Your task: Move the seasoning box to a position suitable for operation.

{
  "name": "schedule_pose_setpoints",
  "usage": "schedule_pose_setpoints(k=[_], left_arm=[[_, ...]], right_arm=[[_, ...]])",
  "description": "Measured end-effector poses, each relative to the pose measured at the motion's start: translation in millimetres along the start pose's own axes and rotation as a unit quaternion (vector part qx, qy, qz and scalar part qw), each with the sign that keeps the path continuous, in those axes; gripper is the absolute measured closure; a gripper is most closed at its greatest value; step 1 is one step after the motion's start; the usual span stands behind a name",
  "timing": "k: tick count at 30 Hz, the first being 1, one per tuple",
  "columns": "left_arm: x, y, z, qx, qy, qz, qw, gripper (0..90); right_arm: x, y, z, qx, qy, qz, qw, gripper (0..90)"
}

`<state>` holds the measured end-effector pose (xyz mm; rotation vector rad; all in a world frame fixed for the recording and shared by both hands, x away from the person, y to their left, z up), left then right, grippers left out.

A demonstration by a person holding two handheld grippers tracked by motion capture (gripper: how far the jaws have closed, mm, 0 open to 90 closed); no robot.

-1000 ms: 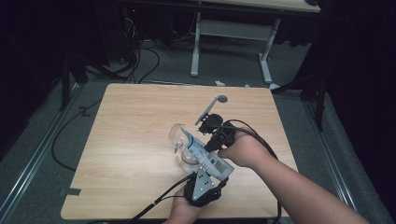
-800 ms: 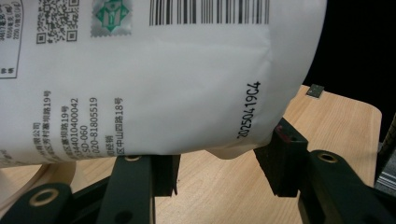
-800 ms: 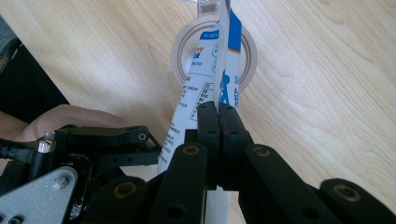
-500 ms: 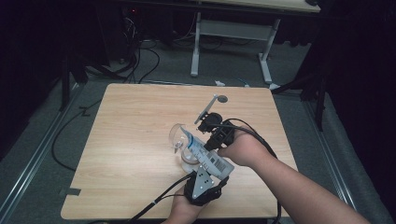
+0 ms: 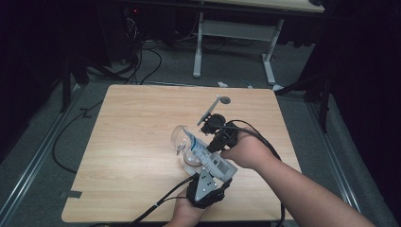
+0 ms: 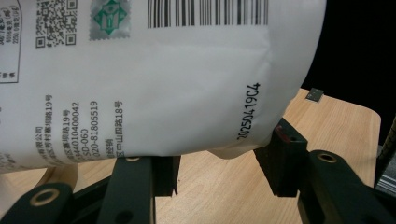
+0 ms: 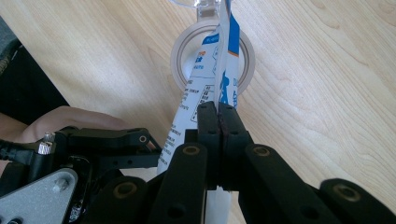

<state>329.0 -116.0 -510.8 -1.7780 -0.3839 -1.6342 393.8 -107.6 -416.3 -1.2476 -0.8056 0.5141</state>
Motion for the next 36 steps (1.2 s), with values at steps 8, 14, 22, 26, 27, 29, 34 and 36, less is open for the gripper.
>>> schedule_pose_setpoints(k=[8,14,22,26,27,29,34,36], left_arm=[[1.2,0.5,0.0,-0.001,-0.005,-0.002,1.0000,54.1],[3.1,0.4,-0.1,-0.001,-0.009,-0.006,0.9999,53.8],[7.4,0.8,-0.4,-0.002,-0.011,-0.008,0.9999,53.9],[7.6,0.9,-0.9,-0.002,-0.011,-0.009,0.9999,53.9],[7.6,0.9,-0.9,-0.002,-0.011,-0.009,0.9999,54.0],[7.2,0.8,-0.7,-0.001,-0.010,-0.009,0.9999,53.9],[6.6,0.1,-0.1,0.000,-0.006,-0.008,0.9999,54.0],[6.6,-0.1,0.0,0.001,-0.006,-0.009,0.9999,54.0]], right_arm=[[0.9,0.0,0.0,0.000,-0.002,0.000,1.0000,89.6],[2.3,-1.2,0.1,-0.004,-0.005,0.001,1.0000,89.7],[4.5,-2.6,1.1,-0.005,-0.005,-0.005,1.0000,89.6],[4.0,-2.8,0.7,-0.007,-0.006,-0.002,1.0000,89.6],[4.0,-2.8,0.7,-0.007,-0.006,-0.002,1.0000,89.6],[4.0,-2.9,1.1,-0.006,-0.008,-0.002,0.9999,89.6],[4.0,-3.1,1.7,-0.003,-0.010,-0.005,0.9999,89.7],[4.2,-3.3,1.9,-0.003,-0.010,-0.005,0.9999,89.7]])
Point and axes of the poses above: each handheld gripper's, and its own axes: y roughly forward along the jaws, x roughly out of its top, z roughly to its left, the point moved 10 cm from there along y, roughly forward along the jaws, and after that the axes turned 6 degrees about x, right-handed, at the moved point
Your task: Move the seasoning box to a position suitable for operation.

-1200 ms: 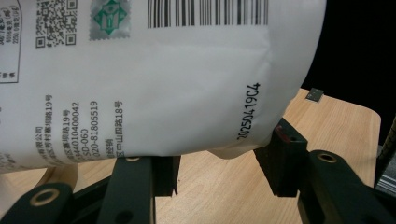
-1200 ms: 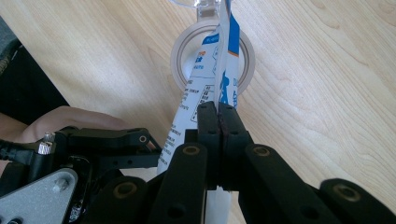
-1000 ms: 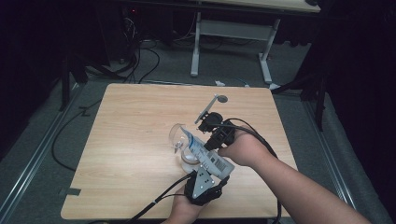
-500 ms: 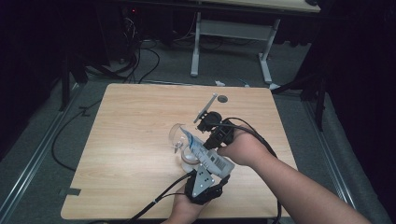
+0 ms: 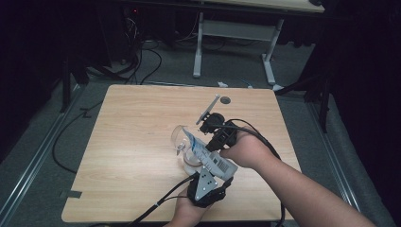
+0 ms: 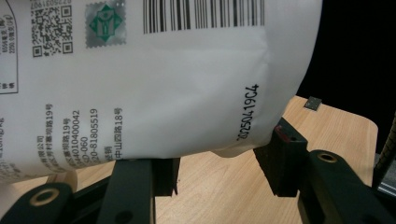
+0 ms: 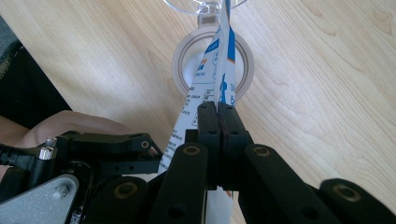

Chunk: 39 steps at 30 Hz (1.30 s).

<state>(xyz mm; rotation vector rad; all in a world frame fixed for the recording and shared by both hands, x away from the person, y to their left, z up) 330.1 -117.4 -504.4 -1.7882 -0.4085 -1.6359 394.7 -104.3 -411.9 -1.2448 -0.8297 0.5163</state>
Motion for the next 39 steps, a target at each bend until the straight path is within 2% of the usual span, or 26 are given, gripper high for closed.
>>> schedule_pose_setpoints(k=[39], left_arm=[[-0.2,-1.0,-0.1,-0.001,0.002,0.001,1.0000,54.1]], right_arm=[[0.4,1.3,1.5,0.002,0.002,0.003,1.0000,89.6]])
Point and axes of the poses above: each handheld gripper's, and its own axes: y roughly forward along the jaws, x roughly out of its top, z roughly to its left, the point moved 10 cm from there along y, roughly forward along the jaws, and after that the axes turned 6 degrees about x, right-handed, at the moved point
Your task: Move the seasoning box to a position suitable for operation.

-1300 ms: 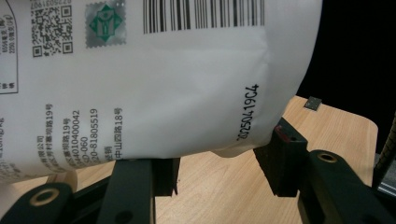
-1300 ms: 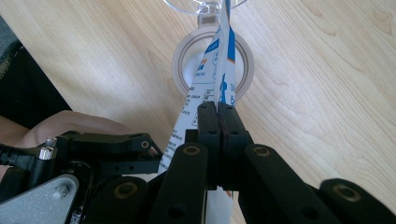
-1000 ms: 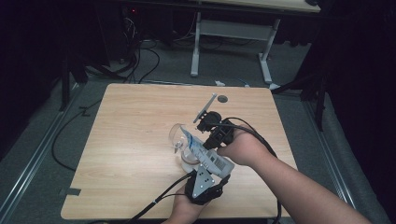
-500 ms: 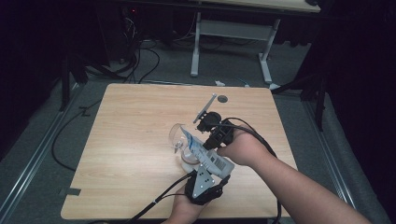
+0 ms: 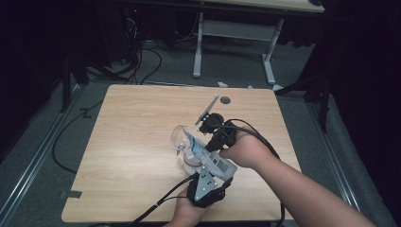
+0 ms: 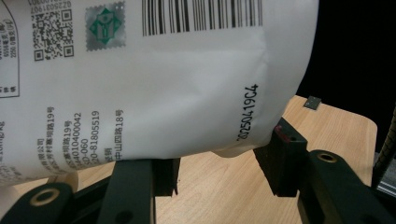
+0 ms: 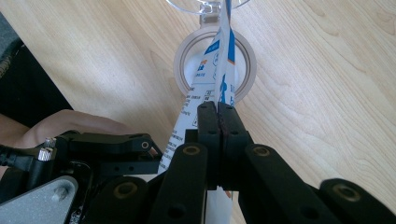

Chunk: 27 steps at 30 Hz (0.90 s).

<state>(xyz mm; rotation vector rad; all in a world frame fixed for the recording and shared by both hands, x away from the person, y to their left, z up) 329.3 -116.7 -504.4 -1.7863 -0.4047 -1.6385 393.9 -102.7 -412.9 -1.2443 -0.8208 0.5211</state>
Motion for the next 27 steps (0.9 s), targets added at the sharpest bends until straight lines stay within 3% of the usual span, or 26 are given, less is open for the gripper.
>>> schedule_pose_setpoints(k=[27], left_arm=[[1.5,-0.7,0.0,0.001,-0.003,-0.006,1.0000,54.2]], right_arm=[[2.1,1.0,-0.1,-0.001,-0.006,0.000,1.0000,89.6]])
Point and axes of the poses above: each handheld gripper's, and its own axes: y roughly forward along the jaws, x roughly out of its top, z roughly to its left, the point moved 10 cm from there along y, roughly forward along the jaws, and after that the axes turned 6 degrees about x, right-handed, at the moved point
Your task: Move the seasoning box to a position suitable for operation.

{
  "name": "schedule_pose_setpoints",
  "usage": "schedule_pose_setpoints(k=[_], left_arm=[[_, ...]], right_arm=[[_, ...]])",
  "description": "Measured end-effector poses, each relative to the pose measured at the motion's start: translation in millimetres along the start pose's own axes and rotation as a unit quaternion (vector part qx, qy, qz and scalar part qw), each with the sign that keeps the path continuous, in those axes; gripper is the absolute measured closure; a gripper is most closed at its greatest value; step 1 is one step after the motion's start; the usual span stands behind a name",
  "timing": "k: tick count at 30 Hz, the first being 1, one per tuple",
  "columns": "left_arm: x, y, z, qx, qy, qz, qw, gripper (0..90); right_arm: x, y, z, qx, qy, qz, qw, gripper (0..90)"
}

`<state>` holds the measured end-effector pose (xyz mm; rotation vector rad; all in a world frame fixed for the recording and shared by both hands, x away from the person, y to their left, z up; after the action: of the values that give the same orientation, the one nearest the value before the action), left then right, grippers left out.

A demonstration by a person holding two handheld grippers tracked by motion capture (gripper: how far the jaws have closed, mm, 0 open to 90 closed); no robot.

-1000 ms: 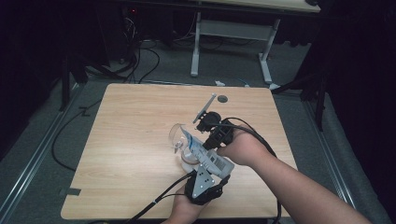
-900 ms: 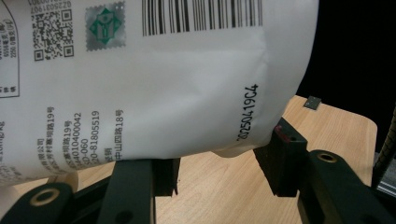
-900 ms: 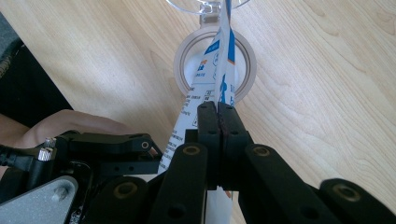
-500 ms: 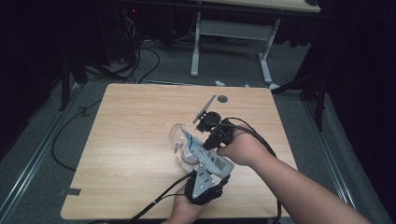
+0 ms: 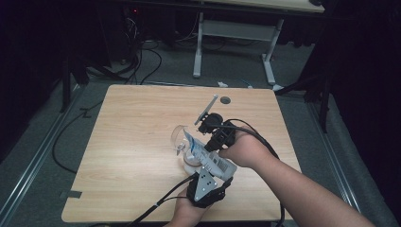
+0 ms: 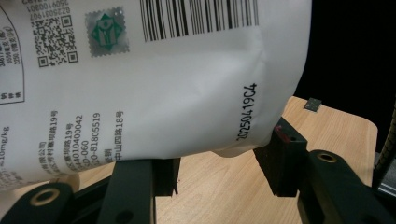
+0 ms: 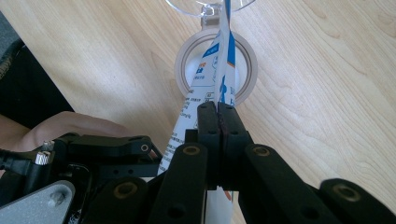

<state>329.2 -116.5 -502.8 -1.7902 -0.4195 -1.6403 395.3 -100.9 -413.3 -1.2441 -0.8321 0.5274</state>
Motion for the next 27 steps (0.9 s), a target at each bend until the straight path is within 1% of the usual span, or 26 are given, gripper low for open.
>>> schedule_pose_setpoints(k=[16,27], left_arm=[[1.3,-0.7,0.9,0.002,0.000,-0.004,1.0000,54.3],[2.1,-1.1,0.8,0.001,0.001,-0.005,1.0000,54.3]], right_arm=[[1.5,-1.9,1.4,0.003,-0.001,-0.003,1.0000,89.6],[1.4,-3.0,1.3,0.000,-0.001,-0.004,1.0000,89.6]])
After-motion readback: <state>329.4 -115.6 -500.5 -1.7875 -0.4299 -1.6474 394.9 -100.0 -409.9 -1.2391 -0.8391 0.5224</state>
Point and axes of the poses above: each handheld gripper's, and its own axes: y roughly forward along the jaws, x roughly out of its top, z roughly to its left, the point moved 10 cm from there along y, roughly forward along the jaws, and after that the axes turned 6 degrees about x, right-handed, at the moved point
